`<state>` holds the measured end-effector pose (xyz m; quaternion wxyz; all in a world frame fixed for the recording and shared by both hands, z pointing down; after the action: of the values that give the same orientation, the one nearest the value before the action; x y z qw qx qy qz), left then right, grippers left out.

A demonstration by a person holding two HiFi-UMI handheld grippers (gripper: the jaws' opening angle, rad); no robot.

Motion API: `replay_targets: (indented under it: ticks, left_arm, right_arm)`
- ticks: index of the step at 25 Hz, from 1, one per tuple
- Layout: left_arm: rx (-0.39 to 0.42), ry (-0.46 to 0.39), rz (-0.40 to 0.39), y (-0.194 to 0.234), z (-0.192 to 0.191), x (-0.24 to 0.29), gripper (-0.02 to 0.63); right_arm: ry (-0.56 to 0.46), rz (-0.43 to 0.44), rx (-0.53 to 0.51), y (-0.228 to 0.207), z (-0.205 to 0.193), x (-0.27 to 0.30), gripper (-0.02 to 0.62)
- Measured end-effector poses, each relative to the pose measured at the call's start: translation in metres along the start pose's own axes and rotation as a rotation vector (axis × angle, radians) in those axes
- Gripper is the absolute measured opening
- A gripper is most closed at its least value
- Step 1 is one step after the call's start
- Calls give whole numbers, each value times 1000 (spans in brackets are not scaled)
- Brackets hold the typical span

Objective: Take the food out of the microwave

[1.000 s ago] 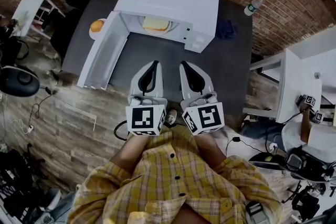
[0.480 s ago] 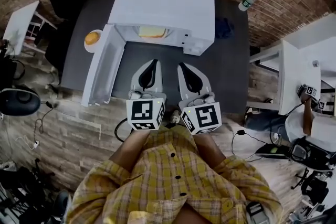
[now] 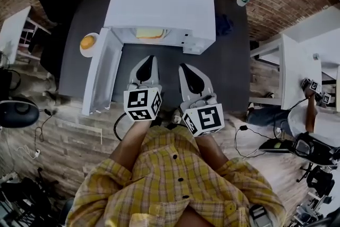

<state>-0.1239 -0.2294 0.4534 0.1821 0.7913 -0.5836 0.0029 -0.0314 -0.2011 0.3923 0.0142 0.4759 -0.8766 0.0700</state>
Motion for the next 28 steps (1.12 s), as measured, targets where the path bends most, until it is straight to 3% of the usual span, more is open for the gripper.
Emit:
replay_targets:
  ticks: [13,21,28]
  left_arm:
    - [-279,124,9,46,-62,42,37]
    - [-412,98,-26,60,-75,61,41]
    - [-705,86,-40,83,-97,84,60]
  right_arm:
    - [12,-23,-11,-5,-2,10,3]
    - [20,-23,-22,-5,-5,17,3]
    - [27,-44,-25,-10,-4,22,3]
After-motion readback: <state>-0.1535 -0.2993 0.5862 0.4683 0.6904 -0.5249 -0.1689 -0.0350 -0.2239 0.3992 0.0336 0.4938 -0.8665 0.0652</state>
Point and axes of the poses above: the fingertips, and each gripper's own axes: x forward along the fingers, y to its left, z out of its top, the point moved 1 cm from there along -x, backward along the fingers, and after that the axes turned 4 degrees about -z, right-handed, at the moved point
